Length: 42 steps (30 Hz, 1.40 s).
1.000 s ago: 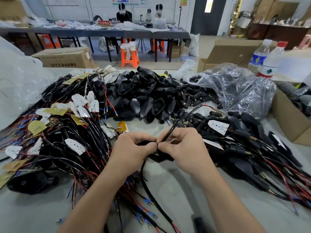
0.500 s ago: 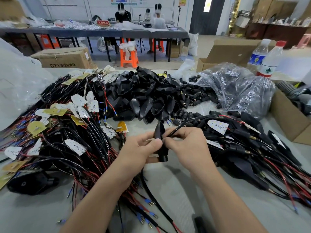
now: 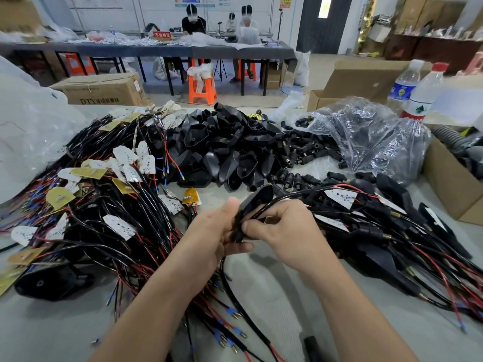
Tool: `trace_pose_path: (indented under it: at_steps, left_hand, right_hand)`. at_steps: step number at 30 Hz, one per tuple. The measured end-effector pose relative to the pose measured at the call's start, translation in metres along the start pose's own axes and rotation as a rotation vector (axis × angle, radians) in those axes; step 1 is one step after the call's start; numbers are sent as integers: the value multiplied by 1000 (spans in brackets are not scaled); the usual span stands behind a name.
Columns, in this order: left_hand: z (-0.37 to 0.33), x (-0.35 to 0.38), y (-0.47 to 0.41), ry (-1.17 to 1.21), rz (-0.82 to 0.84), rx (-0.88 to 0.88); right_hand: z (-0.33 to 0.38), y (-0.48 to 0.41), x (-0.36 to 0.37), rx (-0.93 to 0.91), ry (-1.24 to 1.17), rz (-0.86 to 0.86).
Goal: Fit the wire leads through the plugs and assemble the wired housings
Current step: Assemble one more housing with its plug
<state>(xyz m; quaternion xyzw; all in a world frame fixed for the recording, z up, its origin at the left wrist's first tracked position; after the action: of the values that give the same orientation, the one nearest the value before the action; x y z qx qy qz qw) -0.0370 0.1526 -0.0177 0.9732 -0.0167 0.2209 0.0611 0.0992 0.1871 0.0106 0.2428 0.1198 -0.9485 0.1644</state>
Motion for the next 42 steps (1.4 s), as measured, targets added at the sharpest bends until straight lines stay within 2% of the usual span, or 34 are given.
trace_pose_path:
  at_steps: [3, 5, 7, 11, 15, 17, 19, 23, 28, 32, 34, 39, 42]
  left_hand:
    - [-4, 1, 2, 54, 187, -36]
    - [-4, 1, 2, 20, 217, -19]
    - [-2, 0, -1, 19, 143, 11]
    - [-2, -8, -3, 64, 6, 37]
    - [-4, -12, -1, 91, -57, 14]
    - [-5, -11, 0, 77, -54, 12]
    - [-5, -12, 0, 72, -58, 17]
    - [-6, -17, 0, 154, -169, 33]
    - [-6, -17, 0, 212, -224, 47]
    - [-6, -14, 1, 222, -240, 60]
    - [-6, -12, 2, 216, -241, 64]
    - [-7, -8, 3, 181, -212, 91]
    - [-10, -6, 4, 127, -146, 112]
  right_hand:
    - [-2, 3, -8, 50, -97, -118]
    - [-7, 4, -14, 79, -24, -260]
    - [-8, 4, -17, 74, 43, -330]
    - [-7, -1, -14, 59, -97, -115]
    - [-24, -1, -32, 201, -112, -349]
    - [-26, -1, -31, 233, -269, -413]
    - [-26, -3, -29, 249, -432, -424]
    - [-25, -3, -30, 228, -449, -459]
    - [-20, -1, -29, 216, -581, -493]
    - [-15, 2, -28, 175, -413, -503]
    - [-14, 1, -27, 154, -404, -486]
    - [-9, -2, -18, 77, -355, -320]
    - [-6, -1, -14, 86, -100, -267]
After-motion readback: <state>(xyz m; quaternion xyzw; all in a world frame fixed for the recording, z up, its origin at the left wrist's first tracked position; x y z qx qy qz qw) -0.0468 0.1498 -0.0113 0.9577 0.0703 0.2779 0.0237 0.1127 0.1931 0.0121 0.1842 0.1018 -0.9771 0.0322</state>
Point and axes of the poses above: each hand's wrist, its own y-axis away from the middle knuckle, its own x-axis out of the palm, z = x × y, the point moved 5 cm from there along -y, towards the middle knuckle, and after that the axes turned 8 degrees about y, right-handed, at the moved point
